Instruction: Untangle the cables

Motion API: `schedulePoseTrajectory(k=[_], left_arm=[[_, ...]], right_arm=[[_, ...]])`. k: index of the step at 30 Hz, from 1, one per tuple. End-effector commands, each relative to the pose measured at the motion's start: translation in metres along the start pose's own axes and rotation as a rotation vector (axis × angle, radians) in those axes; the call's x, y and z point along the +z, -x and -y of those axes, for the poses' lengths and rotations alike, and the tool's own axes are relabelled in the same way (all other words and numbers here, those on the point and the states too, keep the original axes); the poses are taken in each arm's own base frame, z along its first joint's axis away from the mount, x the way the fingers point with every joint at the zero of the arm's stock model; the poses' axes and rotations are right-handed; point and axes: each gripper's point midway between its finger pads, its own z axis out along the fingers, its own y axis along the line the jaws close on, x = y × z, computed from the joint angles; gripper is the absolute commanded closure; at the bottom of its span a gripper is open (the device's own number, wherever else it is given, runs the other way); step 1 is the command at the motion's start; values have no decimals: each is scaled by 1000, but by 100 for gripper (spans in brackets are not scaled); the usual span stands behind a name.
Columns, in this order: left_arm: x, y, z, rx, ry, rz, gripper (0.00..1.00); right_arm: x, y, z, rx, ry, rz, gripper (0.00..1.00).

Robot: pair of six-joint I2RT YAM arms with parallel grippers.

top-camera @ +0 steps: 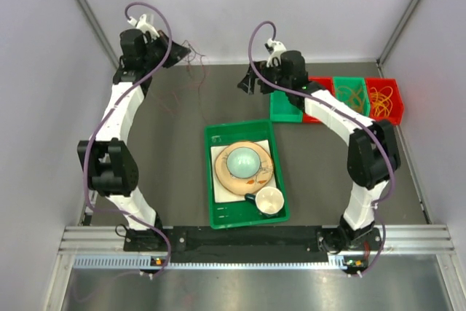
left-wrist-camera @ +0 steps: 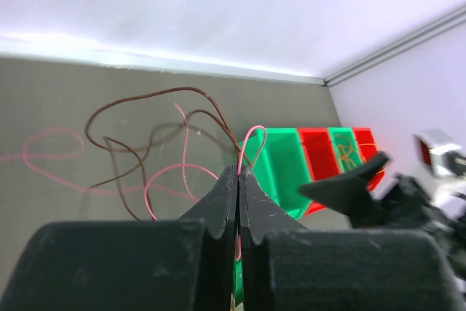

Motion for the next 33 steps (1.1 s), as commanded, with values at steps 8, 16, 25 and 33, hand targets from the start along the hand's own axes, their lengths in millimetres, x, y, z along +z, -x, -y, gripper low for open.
schedulePoseTrajectory(k=[8,16,25,33], left_arm=[[-8,-67,-80,-5,247,-131,20],[0,-76,-99,162,376,-190,1],[33,-137,-140,367,590,-359,12],[46,-170,-175,505,746,-446,27]], right_arm=[[23,16,-1,65,1,78,1],[32,6,14,34,-62,-7,1],[38,-1,14,31,-69,-44,1],[39,-11,15,37,-65,-75,1]])
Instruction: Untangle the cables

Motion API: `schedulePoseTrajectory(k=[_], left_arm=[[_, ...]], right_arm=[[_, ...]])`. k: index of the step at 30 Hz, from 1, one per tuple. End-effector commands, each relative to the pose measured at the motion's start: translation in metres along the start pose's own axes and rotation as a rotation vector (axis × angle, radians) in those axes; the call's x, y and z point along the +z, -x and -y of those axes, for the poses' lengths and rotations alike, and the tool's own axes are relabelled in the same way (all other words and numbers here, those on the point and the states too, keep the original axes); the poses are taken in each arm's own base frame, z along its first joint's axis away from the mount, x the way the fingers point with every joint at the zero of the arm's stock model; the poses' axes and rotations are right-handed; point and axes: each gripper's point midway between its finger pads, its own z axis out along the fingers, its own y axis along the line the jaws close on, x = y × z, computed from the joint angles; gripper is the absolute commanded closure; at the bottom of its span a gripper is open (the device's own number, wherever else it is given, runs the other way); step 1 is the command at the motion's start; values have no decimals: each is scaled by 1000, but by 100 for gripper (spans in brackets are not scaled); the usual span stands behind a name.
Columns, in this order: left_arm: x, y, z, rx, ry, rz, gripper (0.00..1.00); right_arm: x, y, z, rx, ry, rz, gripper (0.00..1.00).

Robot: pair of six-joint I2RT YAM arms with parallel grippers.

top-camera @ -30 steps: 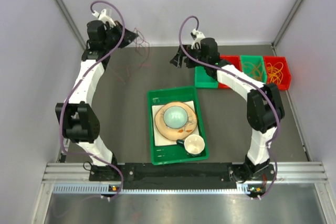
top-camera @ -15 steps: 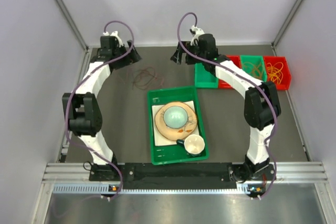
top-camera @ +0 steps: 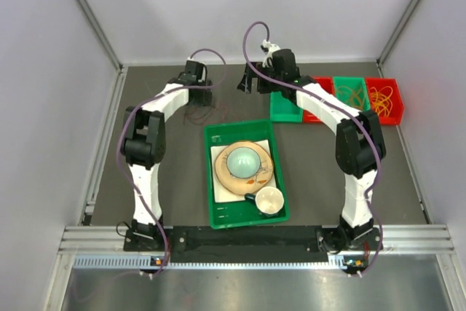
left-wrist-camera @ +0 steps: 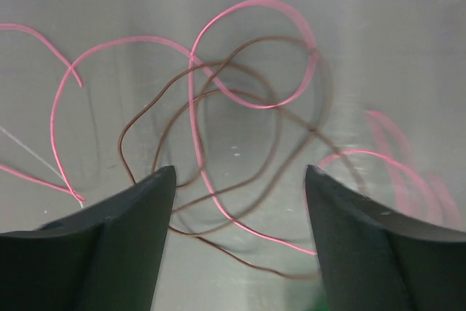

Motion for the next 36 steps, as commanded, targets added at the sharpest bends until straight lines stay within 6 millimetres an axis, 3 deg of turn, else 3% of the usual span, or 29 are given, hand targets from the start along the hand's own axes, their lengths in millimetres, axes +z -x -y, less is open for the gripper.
schedulePoseTrajectory(k=[1,6,7,9,10,12,16,18,19,22,23,27,30,33,36], left_arm=[[1,9,-24,62,160,11,30],[4,4,-27,64,175,4,44],[4,5,-27,65,178,7,58],[3,5,-28,65,184,8,72],[2,6,-28,62,184,9,87],[-5,12,-25,53,170,29,100],[-18,28,-23,51,154,66,100],[-35,39,-20,39,130,88,100],[-46,50,-16,26,110,114,100],[-104,101,-4,-28,21,279,100],[-136,122,-2,-41,-4,356,100],[-229,185,3,-85,-100,586,100],[-288,216,8,-112,-184,720,100],[-332,237,12,-134,-250,820,100],[-358,252,13,-147,-280,876,100]], right_arm=[[1,12,-13,-28,28,27,1],[1,11,-12,-33,25,22,1],[1,12,-11,-31,24,24,1],[0,13,-12,-31,20,29,1],[2,11,-10,-29,18,22,1],[2,11,-11,-28,21,22,1],[2,9,-11,-24,24,16,1],[2,8,-10,-24,23,14,1],[2,8,-11,-23,26,14,1],[2,9,-12,-19,30,15,1],[1,10,-14,-18,38,19,1],[2,17,-18,-23,24,18,1],[10,13,-22,-45,11,-28,1],[18,10,-34,-55,39,-42,1],[27,8,-46,-54,68,-37,1]])
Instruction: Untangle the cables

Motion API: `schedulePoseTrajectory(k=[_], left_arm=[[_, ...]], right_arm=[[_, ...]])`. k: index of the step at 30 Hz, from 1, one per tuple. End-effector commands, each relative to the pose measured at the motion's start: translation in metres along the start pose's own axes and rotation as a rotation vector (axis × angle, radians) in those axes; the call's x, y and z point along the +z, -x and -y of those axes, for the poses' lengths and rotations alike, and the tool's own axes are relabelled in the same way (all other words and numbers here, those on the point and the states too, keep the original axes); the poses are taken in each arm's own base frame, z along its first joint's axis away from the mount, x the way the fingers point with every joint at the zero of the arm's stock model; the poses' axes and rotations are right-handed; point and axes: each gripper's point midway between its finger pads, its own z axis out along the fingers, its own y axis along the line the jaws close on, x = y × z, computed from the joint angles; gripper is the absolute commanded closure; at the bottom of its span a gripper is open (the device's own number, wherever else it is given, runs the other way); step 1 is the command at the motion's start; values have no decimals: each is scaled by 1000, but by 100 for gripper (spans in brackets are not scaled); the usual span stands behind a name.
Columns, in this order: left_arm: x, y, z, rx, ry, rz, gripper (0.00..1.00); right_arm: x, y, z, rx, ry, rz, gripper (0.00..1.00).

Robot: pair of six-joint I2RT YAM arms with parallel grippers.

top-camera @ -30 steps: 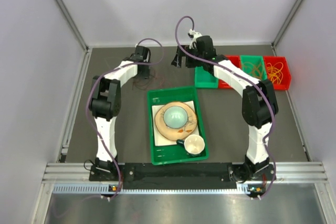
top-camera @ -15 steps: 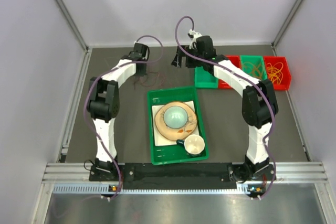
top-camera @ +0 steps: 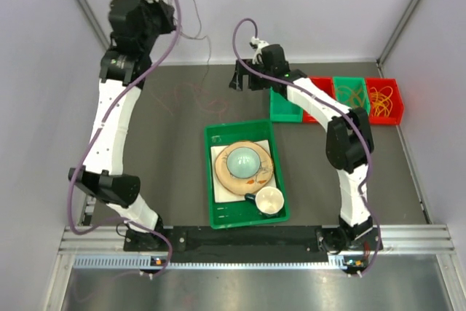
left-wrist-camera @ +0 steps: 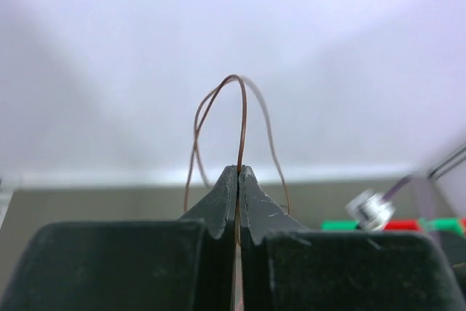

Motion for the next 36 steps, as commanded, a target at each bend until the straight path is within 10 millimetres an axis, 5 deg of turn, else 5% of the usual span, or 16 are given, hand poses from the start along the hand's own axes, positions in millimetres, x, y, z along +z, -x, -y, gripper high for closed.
schedulePoseTrajectory(k=[1,3,11,21,36], left_arm=[[-1,28,15,-55,-68,52,100],[-4,37,17,-62,-73,70,100],[-20,70,-1,-54,2,151,100],[-24,64,-37,-79,100,130,100],[-38,67,-50,-89,108,144,100]], right_arm=[[11,2,-28,-23,54,-3,1],[16,9,-34,-32,47,0,1],[65,-35,-31,-174,-72,-116,1],[101,-65,-16,-237,-144,-142,2],[132,-82,-18,-320,-176,-127,37]])
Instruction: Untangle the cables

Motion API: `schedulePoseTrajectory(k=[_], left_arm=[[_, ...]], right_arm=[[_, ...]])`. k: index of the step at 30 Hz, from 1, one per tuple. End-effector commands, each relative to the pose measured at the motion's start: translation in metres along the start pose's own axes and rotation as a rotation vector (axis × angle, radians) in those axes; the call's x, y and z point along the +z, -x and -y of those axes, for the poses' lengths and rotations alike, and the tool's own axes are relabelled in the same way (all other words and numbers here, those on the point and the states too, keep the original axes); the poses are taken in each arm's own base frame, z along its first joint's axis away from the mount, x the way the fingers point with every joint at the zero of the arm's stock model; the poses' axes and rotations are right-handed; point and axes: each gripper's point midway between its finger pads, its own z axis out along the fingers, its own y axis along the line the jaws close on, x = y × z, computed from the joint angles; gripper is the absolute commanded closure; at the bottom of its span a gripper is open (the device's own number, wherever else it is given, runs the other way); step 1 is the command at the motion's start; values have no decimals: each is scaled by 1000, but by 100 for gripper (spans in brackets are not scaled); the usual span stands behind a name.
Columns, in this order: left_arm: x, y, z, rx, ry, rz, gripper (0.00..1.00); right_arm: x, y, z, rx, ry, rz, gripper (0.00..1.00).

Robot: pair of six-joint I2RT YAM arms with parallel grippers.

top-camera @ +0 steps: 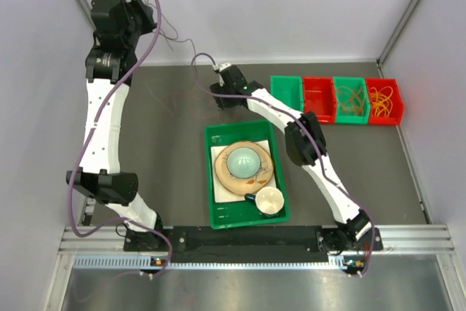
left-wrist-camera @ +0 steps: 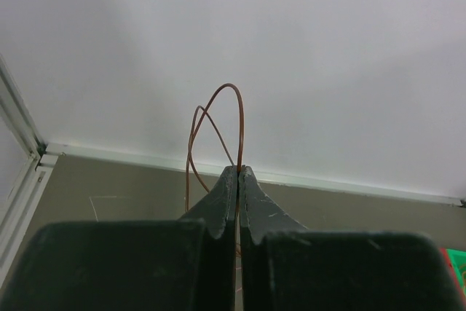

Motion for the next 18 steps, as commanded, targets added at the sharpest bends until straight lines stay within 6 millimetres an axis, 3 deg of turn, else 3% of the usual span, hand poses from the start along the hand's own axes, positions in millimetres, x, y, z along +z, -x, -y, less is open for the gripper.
schedulePoseTrajectory(k=[1,5,8,10,11,14,15,16,17,18], left_arm=[[-22,33,2,-27,-25,86,100],[-25,34,-3,-33,-23,88,100],[-27,36,-7,-46,-21,94,100],[-24,30,-10,-47,-19,83,100],[-23,29,-13,-49,-13,80,100],[-14,12,-26,-63,6,46,100],[-12,6,-30,-67,13,34,100],[-7,-9,-34,-74,19,2,100],[-4,-9,-51,-83,51,10,100],[-2,-17,-53,-93,37,-12,100]], right_arm=[[6,18,-23,-49,15,69,41],[2,29,-29,-58,41,95,65],[-7,38,-27,-74,32,110,100],[-17,47,-25,-84,18,128,100],[-36,68,-22,-90,-4,173,100],[-69,101,-8,-100,-44,263,100],[-100,128,-5,-91,-50,329,100],[-113,139,0,-83,-56,357,100],[-128,153,17,-55,-72,388,100],[-162,177,24,-34,-71,451,100]])
